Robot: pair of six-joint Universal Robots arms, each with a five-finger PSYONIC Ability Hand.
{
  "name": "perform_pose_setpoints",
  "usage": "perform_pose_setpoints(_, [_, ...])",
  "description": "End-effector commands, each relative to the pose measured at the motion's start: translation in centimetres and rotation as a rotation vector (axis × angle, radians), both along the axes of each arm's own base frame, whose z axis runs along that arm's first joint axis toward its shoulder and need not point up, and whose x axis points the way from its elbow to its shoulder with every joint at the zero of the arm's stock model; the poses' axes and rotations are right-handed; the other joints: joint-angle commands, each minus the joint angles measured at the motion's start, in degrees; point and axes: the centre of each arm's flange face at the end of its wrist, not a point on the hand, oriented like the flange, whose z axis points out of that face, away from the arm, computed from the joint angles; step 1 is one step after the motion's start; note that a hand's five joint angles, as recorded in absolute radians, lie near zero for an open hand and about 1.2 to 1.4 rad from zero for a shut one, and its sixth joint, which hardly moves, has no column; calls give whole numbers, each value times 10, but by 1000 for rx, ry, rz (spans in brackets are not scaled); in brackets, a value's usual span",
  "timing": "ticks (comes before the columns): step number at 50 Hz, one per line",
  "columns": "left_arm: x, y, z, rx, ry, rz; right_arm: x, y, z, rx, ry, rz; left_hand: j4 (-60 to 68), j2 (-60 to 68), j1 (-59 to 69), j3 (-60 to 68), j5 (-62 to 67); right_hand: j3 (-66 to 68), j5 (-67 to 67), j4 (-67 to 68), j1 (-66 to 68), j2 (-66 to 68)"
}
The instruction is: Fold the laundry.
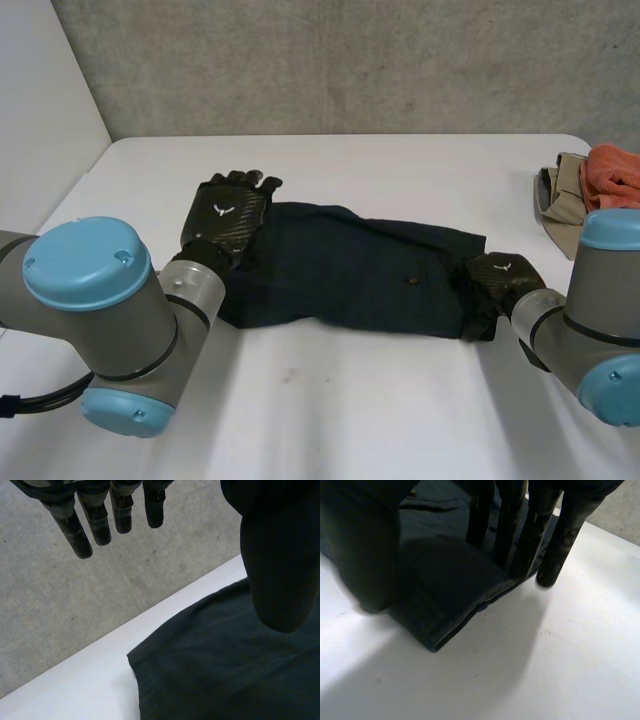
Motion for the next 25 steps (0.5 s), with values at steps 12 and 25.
perform_pose_setpoints(12, [3, 2, 12, -25, 13, 8, -37, -16, 32, -174, 150, -17, -7, -7, 0, -12, -18, 448, 459, 449, 508, 438])
perform_pose_setpoints(25, [7, 3, 21, -43, 24, 17, -33, -30, 74, -444, 550, 119, -9, -9, -2, -14, -19, 448, 459, 449, 508, 438])
